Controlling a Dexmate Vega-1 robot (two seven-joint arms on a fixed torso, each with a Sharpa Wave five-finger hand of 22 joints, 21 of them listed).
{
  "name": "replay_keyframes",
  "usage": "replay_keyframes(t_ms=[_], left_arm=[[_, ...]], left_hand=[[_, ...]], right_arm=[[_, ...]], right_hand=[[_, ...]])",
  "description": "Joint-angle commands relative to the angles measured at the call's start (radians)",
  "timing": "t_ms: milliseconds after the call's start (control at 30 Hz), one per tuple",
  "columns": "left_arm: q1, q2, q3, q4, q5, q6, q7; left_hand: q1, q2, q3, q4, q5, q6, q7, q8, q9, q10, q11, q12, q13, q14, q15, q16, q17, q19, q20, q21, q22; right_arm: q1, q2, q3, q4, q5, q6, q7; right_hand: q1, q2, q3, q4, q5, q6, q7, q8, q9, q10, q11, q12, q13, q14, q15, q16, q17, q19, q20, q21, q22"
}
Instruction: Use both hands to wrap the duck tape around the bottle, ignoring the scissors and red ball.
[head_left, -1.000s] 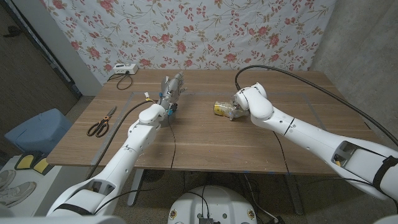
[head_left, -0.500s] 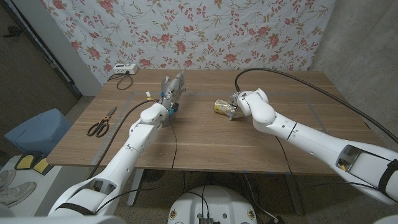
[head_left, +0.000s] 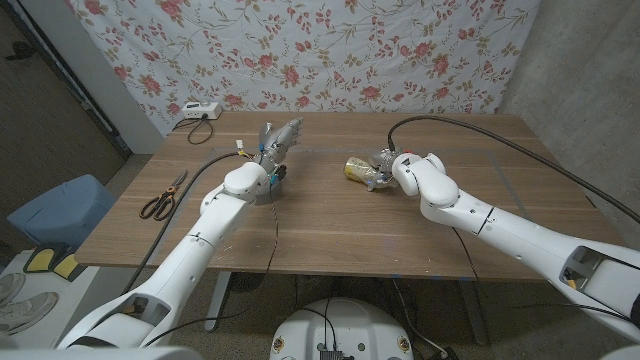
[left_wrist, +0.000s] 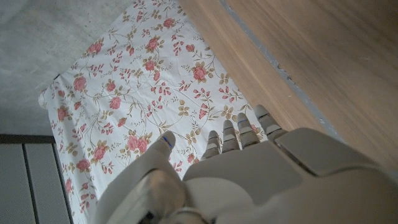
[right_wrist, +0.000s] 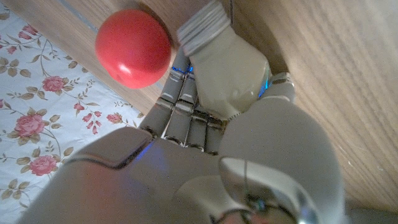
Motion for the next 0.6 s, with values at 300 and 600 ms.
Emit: replay_keyframes(t_ms=[300, 600], left_arm=[[0.196, 0.321, 0.174, -0.745, 0.494, 0.571, 0.147], [0.203, 0.391, 0.292, -0.886, 0.743, 0.851, 0.092]], left_hand=[[0.082, -0.066, 0.009, -0.104, -0.085, 0.204, 0.003, 0.041, 0.011, 0.180, -0.005, 0.048, 0.018, 0.117, -0.029, 0.034, 0.023, 0.016, 0.033, -0.010, 0.008], [0.086, -0.078, 0.007, -0.130, -0.128, 0.295, 0.015, 0.055, 0.015, 0.294, 0.006, 0.088, 0.038, 0.220, -0.040, 0.084, 0.050, 0.076, 0.037, 0.010, 0.017]], right_arm=[[-0.084, -0.085, 0.073, -0.079, 0.176, 0.015, -0.442], [-0.090, -0.100, 0.081, -0.087, 0.204, 0.040, -0.502]], right_hand=[[0.062, 0.046, 0.333, 0.142, -0.013, 0.249, -0.181, 0.001, 0.007, 0.249, -0.151, 0.117, 0.011, 0.114, -0.208, 0.017, 0.023, -0.019, -0.020, 0.031, -0.006], [0.069, 0.041, 0.334, 0.136, -0.015, 0.260, -0.176, -0.007, 0.003, 0.252, -0.147, 0.111, 0.002, 0.120, -0.208, 0.018, 0.030, -0.020, -0.021, 0.042, -0.008]])
